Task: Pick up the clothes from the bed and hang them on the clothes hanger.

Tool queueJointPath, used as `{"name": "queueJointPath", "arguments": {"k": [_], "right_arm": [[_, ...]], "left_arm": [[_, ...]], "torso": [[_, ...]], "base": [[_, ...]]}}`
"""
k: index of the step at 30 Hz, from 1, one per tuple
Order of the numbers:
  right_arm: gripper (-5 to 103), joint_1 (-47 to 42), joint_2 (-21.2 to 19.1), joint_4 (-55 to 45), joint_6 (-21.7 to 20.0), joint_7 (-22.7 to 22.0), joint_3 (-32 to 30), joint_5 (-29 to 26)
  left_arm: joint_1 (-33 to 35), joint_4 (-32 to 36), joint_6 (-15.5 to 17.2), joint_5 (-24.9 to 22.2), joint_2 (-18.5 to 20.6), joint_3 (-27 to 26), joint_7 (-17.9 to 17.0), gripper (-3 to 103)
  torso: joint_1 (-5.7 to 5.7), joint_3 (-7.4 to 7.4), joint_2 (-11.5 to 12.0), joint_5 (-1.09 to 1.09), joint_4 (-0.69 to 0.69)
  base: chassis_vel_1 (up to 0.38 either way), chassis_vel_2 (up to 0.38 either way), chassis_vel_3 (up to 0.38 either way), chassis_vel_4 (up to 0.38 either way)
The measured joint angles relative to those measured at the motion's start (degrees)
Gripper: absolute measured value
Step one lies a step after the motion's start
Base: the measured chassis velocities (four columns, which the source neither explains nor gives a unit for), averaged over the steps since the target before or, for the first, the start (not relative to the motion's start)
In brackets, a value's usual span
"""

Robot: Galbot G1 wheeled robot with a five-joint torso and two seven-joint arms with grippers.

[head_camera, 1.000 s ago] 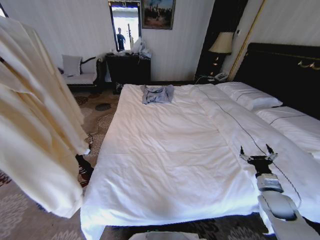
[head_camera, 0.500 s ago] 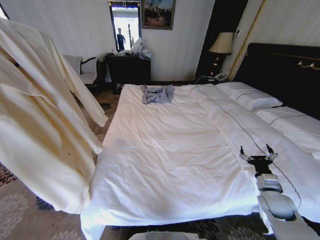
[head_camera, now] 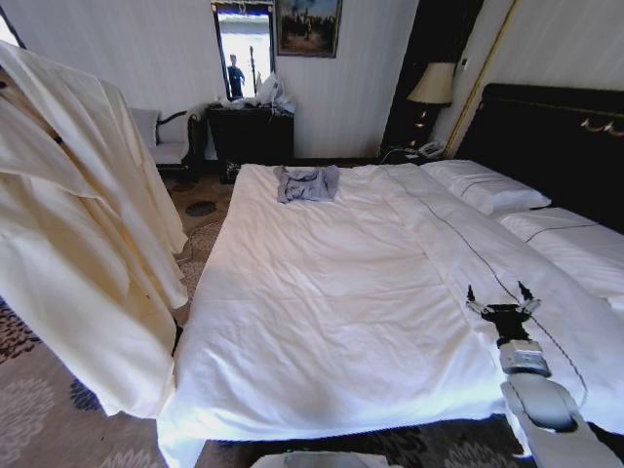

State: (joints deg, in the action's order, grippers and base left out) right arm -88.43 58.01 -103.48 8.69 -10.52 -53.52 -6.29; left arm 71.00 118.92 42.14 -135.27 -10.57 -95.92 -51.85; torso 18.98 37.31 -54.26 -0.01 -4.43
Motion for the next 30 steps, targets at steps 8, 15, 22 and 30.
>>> {"name": "queueJointPath", "arguments": {"k": [8, 15, 22, 30], "right_arm": [[100, -0.2, 0.6, 0.1, 0.2, 0.0, 0.3, 0.6], [100, -0.4, 0.6, 0.1, 0.3, 0.0, 0.4, 0.8], [100, -0.8, 0.7, 0.2, 0.5, 0.0, 0.4, 1.1], [100, -1.0, 1.0, 0.2, 0.6, 0.0, 0.8, 1.6]], "left_arm": [[0.2, 0.6, 0.0, 2.9, -0.2, -1.2, -0.7, 45], [0.6, 1.2, 0.0, 5.7, -0.4, -2.4, -0.7, 72], [1.4, 2.0, 0.0, 6.1, -0.9, -5.0, -1.3, 94], [1.5, 4.0, 0.0, 5.5, -0.9, -7.1, -1.9, 100]], "torso": [[0.00, 0.00, 0.0, 0.01, 0.00], [0.00, 0.00, 0.0, 0.00, 0.00], [0.00, 0.00, 0.0, 0.00, 0.00], [0.00, 0.00, 0.0, 0.00, 0.00]], "base": [[0.000, 0.000, 0.000, 0.000], [0.000, 0.000, 0.000, 0.000], [0.000, 0.000, 0.000, 0.000], [0.000, 0.000, 0.000, 0.000]]}}
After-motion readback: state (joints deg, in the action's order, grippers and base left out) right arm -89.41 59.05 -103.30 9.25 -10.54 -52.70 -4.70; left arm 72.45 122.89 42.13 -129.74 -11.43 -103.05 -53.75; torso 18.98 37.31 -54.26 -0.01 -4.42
